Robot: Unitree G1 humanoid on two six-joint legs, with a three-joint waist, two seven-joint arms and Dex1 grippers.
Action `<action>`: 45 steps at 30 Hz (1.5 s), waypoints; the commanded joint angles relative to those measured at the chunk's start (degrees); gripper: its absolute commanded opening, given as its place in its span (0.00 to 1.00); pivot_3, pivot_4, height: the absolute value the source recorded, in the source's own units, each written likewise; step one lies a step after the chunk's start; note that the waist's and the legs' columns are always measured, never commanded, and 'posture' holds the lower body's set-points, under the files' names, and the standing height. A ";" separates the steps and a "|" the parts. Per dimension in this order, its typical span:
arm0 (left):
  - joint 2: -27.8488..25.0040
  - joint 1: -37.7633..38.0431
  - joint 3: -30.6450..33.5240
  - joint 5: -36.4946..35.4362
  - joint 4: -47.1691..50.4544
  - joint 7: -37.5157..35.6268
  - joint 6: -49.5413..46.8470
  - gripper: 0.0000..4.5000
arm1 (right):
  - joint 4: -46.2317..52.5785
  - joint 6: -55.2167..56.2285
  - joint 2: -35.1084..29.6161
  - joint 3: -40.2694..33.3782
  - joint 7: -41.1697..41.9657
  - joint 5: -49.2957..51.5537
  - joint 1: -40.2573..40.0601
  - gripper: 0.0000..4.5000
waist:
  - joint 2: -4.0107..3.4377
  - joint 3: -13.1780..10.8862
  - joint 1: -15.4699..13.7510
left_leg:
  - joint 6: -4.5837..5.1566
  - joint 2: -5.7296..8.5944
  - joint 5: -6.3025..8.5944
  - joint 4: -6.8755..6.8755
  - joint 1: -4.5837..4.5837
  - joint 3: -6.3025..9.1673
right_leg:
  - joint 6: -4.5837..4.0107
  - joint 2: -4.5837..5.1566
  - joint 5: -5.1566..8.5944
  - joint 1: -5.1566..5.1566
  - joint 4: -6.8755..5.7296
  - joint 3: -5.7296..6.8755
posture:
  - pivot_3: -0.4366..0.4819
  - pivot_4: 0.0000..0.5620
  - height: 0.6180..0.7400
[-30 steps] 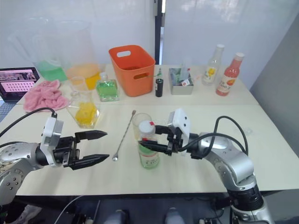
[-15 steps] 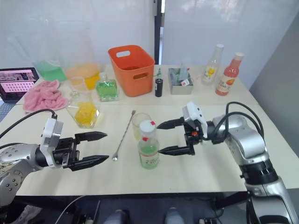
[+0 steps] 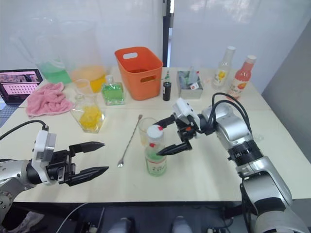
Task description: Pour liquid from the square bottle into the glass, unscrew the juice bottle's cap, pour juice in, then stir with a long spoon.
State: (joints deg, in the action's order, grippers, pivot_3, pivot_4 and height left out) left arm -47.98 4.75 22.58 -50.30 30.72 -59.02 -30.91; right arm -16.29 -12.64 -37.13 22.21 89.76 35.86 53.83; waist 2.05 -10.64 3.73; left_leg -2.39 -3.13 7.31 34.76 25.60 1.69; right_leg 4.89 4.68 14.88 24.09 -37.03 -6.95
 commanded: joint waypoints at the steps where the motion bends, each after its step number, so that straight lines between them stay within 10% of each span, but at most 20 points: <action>1: -0.42 0.60 2.36 -1.68 2.21 0.45 -0.19 1.00 | 2.01 -1.58 -0.50 -0.11 2.74 4.06 2.08 0.88 | 0.00 0.00 0.09 | 0.00 -0.03 0.00 0.00 0.00 0.00 | 0.00 -0.04 0.00 0.00 0.00 0.00 | 0.48 0.27 0.88; 9: 0.17 -1.82 0.95 -1.66 1.28 1.27 0.55 1.00 | 5.08 -4.33 -0.15 -2.87 2.72 3.65 -0.52 0.34 | 0.00 0.00 0.07 | -0.01 -0.41 0.00 0.00 -0.03 -0.01 | -0.06 -0.38 0.04 0.06 0.00 0.04 | 0.48 0.27 0.88; 19: 1.94 -6.12 -3.76 0.36 -1.53 0.31 1.89 1.00 | 16.05 -10.55 -0.68 -12.45 -6.30 3.92 -7.22 0.34 | 0.00 0.00 -0.41 | -0.01 -0.48 0.00 0.02 -0.02 -0.05 | 0.02 -0.45 -0.01 0.08 0.00 0.03 | 0.48 0.27 0.88; 29: 3.22 -12.10 -10.47 2.48 -5.81 -4.76 2.84 1.00 | 47.93 -29.42 -1.91 -25.26 -39.31 11.67 -23.90 0.34 | 0.01 0.01 -1.34 | -0.01 -0.51 0.01 0.05 0.00 -0.06 | -0.18 -0.47 0.10 0.10 0.01 0.02 | 0.48 0.27 0.88; 45: 5.00 -18.10 -16.27 5.81 -14.32 -12.31 4.95 1.00 | 61.14 -42.31 2.87 -26.74 -67.85 15.80 -33.14 0.34 | 0.07 0.05 -1.14 | -0.01 -0.58 -0.01 0.07 -0.05 -0.08 | -0.37 -0.52 0.14 0.05 0.02 0.00 | 0.48 0.27 0.88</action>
State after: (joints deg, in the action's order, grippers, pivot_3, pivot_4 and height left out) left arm -42.98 -13.01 5.66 -44.84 16.54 -69.93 -27.59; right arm 43.49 -54.65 -34.52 -3.84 23.40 50.70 21.38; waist 2.11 -10.59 2.60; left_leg -2.40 -3.71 7.30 34.84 25.55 1.61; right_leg 4.52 4.15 15.02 24.14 -37.01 -6.96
